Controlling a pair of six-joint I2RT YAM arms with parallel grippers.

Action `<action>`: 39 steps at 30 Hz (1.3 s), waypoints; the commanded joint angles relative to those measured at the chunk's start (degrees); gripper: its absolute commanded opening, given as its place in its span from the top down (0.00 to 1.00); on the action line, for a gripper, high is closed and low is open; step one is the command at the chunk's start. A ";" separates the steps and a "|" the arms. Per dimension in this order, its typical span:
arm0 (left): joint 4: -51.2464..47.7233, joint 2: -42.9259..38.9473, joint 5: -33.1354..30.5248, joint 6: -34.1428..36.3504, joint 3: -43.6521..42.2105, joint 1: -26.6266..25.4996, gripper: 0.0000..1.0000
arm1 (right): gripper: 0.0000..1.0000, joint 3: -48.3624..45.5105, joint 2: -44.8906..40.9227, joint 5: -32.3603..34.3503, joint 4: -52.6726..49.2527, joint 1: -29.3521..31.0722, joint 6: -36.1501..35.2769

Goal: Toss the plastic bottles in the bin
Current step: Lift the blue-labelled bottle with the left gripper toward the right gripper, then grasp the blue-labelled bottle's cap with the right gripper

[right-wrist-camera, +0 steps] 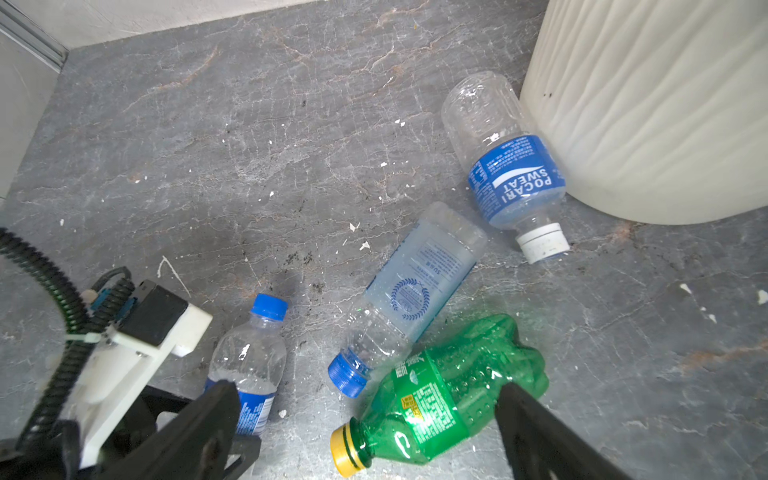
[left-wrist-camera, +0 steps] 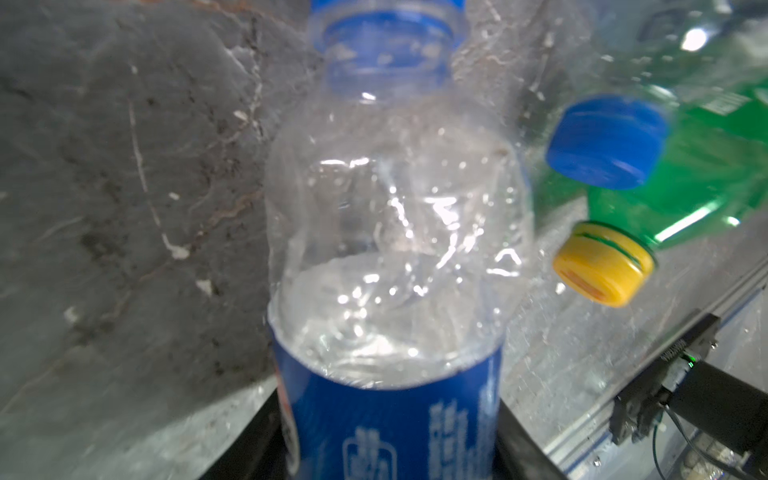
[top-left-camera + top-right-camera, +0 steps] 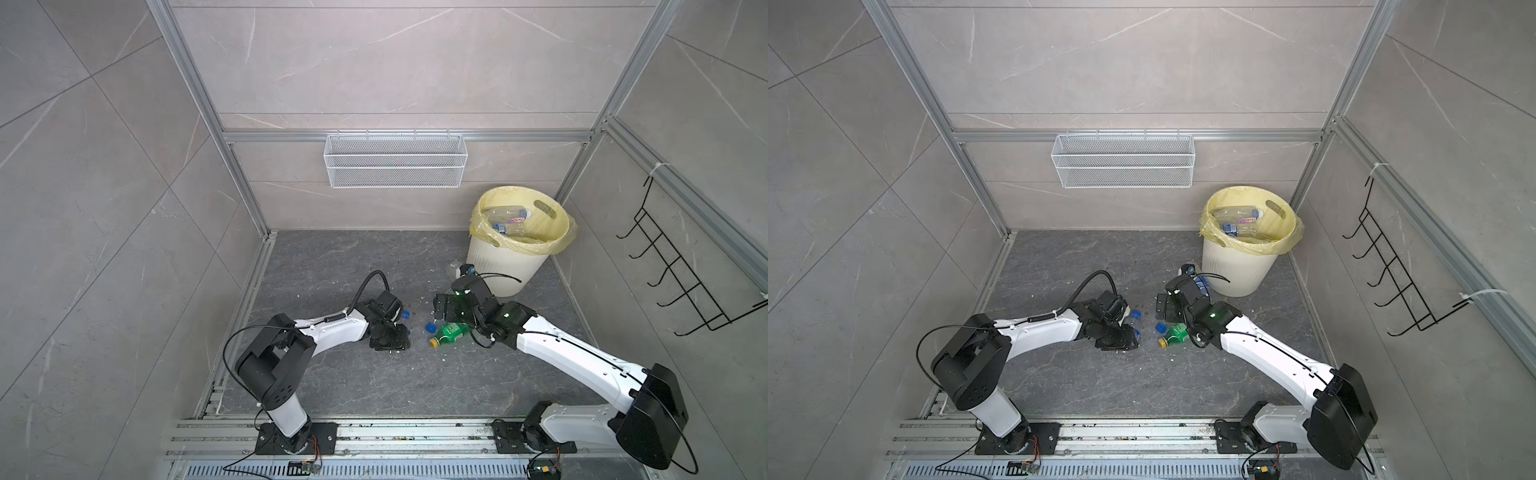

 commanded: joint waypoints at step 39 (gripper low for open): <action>7.89 -16.52 9.41 13.02 5.78 0.03 0.50 | 0.46 8.35 4.92 -26.26 14.19 -7.11 13.65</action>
